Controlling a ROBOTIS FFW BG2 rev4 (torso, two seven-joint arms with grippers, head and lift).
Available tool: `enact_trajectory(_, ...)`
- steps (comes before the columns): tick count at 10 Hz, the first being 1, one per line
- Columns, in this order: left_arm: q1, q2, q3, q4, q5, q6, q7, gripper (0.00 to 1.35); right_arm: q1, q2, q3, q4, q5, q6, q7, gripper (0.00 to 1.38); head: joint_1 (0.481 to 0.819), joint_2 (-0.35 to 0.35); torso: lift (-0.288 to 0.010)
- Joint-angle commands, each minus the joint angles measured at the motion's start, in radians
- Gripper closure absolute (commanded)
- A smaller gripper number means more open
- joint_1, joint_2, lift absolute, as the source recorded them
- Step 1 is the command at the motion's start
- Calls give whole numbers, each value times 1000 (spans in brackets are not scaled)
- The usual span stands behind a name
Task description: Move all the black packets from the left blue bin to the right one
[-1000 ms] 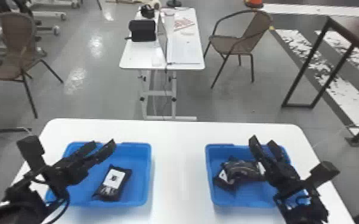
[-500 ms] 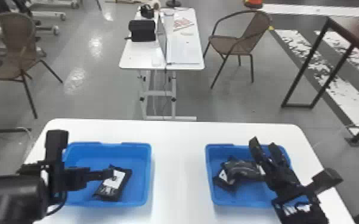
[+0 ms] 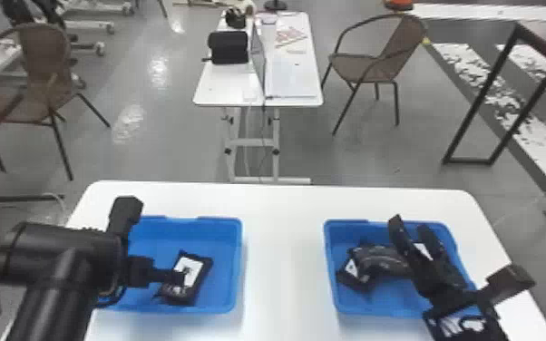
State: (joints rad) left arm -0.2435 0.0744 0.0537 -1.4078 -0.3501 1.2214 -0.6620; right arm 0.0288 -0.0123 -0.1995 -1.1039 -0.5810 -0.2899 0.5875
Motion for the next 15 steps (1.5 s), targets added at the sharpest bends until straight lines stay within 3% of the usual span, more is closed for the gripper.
enact_trajectory(1,-65,-1,-28,138,-17,-54,-4,305,2,0,0,1,-2,0,2,268,695,-30,0)
enact_trajectory(5,-186,-5,-26,497,-30,-252,-13,318,11,0,0,2,-20,0,12,268,695,-40,0)
enact_trajectory(6,-198,-1,-15,555,-32,-322,-16,438,13,0,-1,4,-20,0,12,268,695,-45,0)
enact_trajectory(7,-192,1,9,570,-27,-411,-18,806,14,0,0,4,-22,0,12,268,695,-48,0)
enact_trajectory(8,-184,5,17,570,-26,-500,-39,1079,17,0,0,2,-25,0,14,268,695,-48,0)
enact_trajectory(9,-177,16,15,569,-32,-609,-90,1154,19,0,0,2,-28,0,17,268,695,-49,0)
enact_trajectory(12,-125,27,72,530,-15,-755,-268,1156,16,2,25,12,-42,0,20,268,695,-68,0)
enact_trajectory(14,-17,22,126,400,100,-864,-392,1156,16,0,54,4,-40,0,23,268,695,-71,0)
enact_trajectory(15,21,24,143,369,220,-967,-465,1156,14,0,71,-7,-40,0,34,268,695,-76,0)
